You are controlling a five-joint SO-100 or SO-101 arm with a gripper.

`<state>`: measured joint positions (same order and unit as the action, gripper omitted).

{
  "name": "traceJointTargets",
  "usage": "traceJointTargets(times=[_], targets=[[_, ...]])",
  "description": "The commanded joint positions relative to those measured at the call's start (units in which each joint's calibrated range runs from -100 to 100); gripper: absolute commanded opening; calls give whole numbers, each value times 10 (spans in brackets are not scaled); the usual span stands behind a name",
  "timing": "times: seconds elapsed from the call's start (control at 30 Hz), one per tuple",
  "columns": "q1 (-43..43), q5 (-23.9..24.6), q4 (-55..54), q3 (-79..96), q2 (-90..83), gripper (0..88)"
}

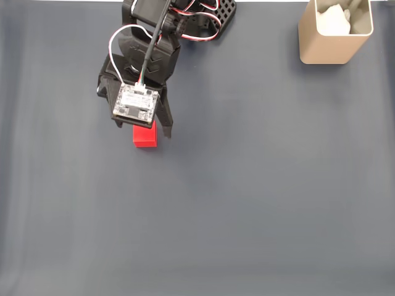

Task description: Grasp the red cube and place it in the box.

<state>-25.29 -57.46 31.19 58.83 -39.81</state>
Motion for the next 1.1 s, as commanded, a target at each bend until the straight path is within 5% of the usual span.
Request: traceJointTargets(times=[0.0, 0.47, 1.07], targets=[[-13, -21, -14, 9, -6, 348], [-28, -61, -30, 49, -15, 392], [-13, -43, -64, 52, 17, 464]])
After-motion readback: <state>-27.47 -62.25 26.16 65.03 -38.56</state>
